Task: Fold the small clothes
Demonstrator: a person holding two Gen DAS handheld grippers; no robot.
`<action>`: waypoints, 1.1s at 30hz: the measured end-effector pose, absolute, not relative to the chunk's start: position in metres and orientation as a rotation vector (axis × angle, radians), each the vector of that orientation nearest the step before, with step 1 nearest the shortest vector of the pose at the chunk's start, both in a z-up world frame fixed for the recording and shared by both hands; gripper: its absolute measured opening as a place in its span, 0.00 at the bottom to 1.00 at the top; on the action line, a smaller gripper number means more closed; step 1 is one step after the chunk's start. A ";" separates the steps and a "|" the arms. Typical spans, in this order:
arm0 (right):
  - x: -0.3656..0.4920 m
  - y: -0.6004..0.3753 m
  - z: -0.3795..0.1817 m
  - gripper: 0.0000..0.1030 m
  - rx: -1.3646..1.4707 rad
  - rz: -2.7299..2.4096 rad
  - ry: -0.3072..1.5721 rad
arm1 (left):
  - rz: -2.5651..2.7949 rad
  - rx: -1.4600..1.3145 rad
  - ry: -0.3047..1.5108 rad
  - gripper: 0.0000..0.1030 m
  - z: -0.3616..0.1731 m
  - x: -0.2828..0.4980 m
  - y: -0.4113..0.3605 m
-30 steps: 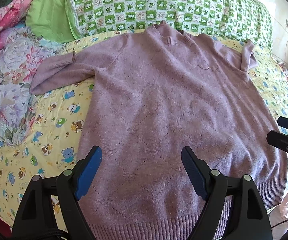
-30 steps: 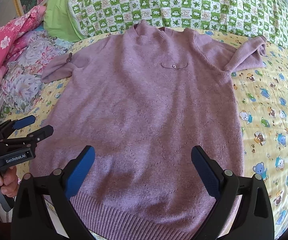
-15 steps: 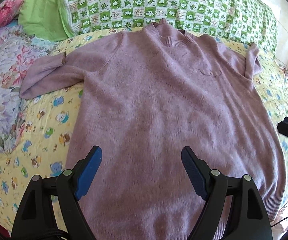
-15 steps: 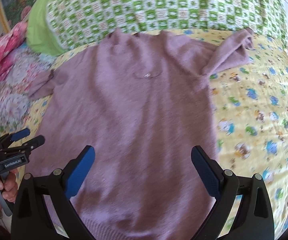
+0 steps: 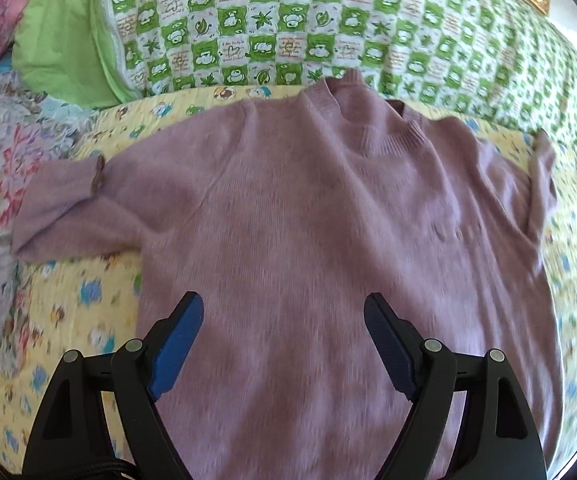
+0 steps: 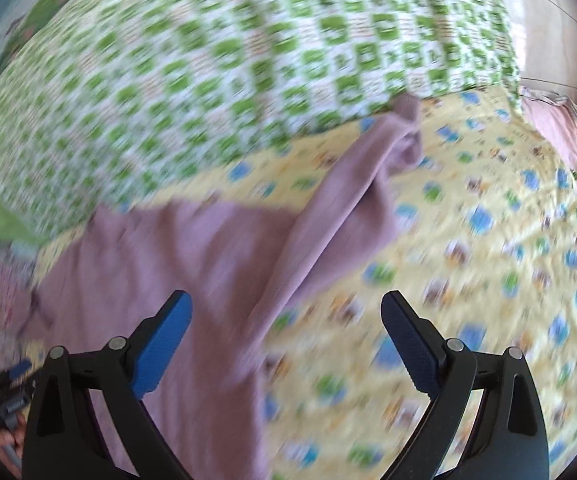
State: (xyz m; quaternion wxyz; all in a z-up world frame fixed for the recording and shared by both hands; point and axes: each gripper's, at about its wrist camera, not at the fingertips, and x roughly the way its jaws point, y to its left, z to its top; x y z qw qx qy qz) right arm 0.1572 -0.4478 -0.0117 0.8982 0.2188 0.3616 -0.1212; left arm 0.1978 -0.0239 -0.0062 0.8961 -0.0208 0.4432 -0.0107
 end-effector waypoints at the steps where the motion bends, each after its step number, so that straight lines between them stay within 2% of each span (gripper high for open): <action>1: 0.163 -0.457 -0.012 0.92 0.462 -0.262 0.749 | -0.016 -0.045 0.925 0.80 -0.008 0.208 -0.024; 7: 0.215 -0.528 -0.024 0.82 0.550 -0.331 0.745 | -0.001 -0.071 0.954 0.80 -0.017 0.271 -0.027; 9: 0.233 -0.555 -0.033 0.74 0.618 -0.353 0.744 | 0.004 -0.071 0.967 0.80 -0.023 0.285 -0.028; 14: 0.265 -0.609 -0.049 0.62 0.762 -0.401 0.712 | 0.007 -0.066 1.006 0.80 -0.041 0.309 -0.031; 16: 0.278 -0.622 -0.055 0.50 0.793 -0.406 0.711 | -0.001 -0.060 1.022 0.80 -0.048 0.315 -0.034; 17: 0.285 -0.627 -0.058 0.38 0.802 -0.399 0.715 | -0.006 -0.056 1.026 0.80 -0.051 0.317 -0.035; 18: 0.291 -0.631 -0.061 0.21 0.813 -0.386 0.716 | -0.009 -0.051 1.035 0.80 -0.054 0.318 -0.037; 19: 0.297 -0.632 -0.063 0.15 0.824 -0.369 0.725 | -0.016 -0.050 1.038 0.80 -0.055 0.320 -0.037; 24: 0.294 -0.576 -0.012 0.13 0.687 -0.203 0.618 | -0.040 -0.065 1.040 0.80 -0.057 0.315 -0.035; 28: 0.283 -0.450 0.041 0.13 0.479 0.175 0.564 | -0.055 -0.112 1.038 0.80 -0.047 0.298 -0.021; 30: 0.274 -0.379 0.043 0.16 0.436 0.401 0.597 | -0.068 -0.154 1.034 0.80 -0.042 0.288 -0.011; 31: 0.271 -0.349 0.040 0.19 0.422 0.484 0.627 | -0.075 -0.177 1.036 0.81 -0.041 0.281 -0.007; 33: 0.269 -0.288 0.024 0.58 0.360 0.629 0.742 | -0.091 -0.220 1.046 0.81 -0.042 0.273 0.001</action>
